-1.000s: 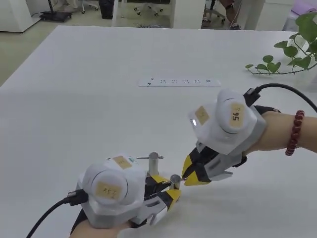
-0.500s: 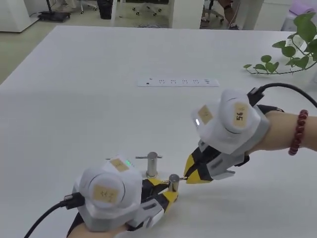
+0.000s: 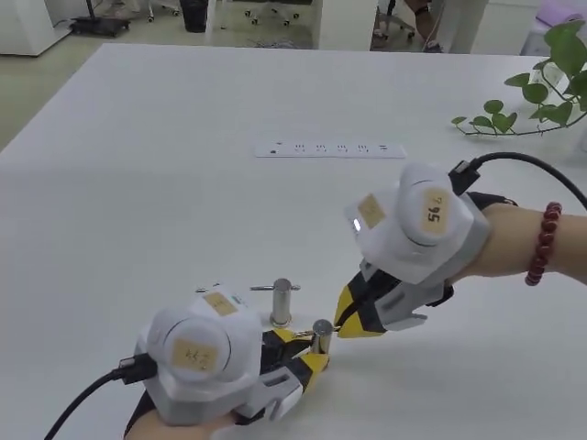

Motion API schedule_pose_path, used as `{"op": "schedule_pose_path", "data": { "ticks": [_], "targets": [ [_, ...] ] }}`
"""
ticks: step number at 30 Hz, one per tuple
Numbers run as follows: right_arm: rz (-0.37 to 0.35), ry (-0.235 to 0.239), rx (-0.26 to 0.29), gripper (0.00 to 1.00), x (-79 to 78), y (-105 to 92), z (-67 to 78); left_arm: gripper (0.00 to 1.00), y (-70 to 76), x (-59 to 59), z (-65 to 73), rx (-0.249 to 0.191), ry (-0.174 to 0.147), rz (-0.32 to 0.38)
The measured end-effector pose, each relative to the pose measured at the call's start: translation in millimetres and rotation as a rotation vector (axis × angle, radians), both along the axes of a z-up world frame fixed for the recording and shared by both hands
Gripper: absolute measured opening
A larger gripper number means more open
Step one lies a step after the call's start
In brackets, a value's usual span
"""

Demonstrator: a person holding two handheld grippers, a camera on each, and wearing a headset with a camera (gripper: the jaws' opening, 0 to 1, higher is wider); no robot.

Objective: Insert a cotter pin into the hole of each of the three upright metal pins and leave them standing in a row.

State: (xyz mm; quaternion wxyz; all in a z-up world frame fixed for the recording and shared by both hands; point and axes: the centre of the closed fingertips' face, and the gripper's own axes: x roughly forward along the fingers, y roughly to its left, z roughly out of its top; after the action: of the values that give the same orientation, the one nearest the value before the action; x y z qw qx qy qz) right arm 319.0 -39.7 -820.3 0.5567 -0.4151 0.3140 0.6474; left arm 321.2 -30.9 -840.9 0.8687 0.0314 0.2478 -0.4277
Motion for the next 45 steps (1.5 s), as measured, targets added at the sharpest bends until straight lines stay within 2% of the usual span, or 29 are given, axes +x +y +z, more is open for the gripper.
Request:
{"op": "schedule_pose_path", "data": {
  "ticks": [12, 14, 20, 25, 29, 32, 39, 45],
  "targets": [
    [-0.014, 0.0, 0.004, 0.05, 0.6, 1.9, 0.2, 0.11, -0.2, 0.4, -1.0, 0.0, 0.004, 0.002],
    [-0.03, 0.014, 0.009, 0.05, -0.3, 3.1, -0.6, 0.12, -0.2, 0.1, -1.0, 0.0, 0.007, 0.005],
    [-0.047, 0.021, 0.023, 0.13, -2.2, 5.5, -3.2, 0.14, 2.9, 1.5, -0.3, 0.004, 0.006, 0.013],
    [-0.118, 0.042, 0.1, 0.17, 0.1, 14.2, 2.7, 0.2, 6.8, 2.2, 1.5, 0.002, 0.014, 0.027],
    [-0.143, 0.052, 0.127, 0.17, 0.1, 16.3, 4.0, 0.23, 10.3, 1.7, 5.5, -0.01, 0.016, 0.04],
    [-0.167, 0.055, 0.149, 0.17, 0.6, 18.4, 3.3, 0.26, 12.5, 1.4, 5.6, -0.001, 0.014, 0.042],
    [-0.18, 0.063, 0.185, 0.16, -0.4, 21.8, 0.0, 0.3, 19.6, -1.5, 9.8, 0.003, 0.013, 0.052],
    [-0.177, 0.064, 0.185, 0.15, -1.0, 21.8, -1.3, 0.32, 22.5, -3.6, 14.1, -0.007, 0.011, 0.055]
  ]
}}
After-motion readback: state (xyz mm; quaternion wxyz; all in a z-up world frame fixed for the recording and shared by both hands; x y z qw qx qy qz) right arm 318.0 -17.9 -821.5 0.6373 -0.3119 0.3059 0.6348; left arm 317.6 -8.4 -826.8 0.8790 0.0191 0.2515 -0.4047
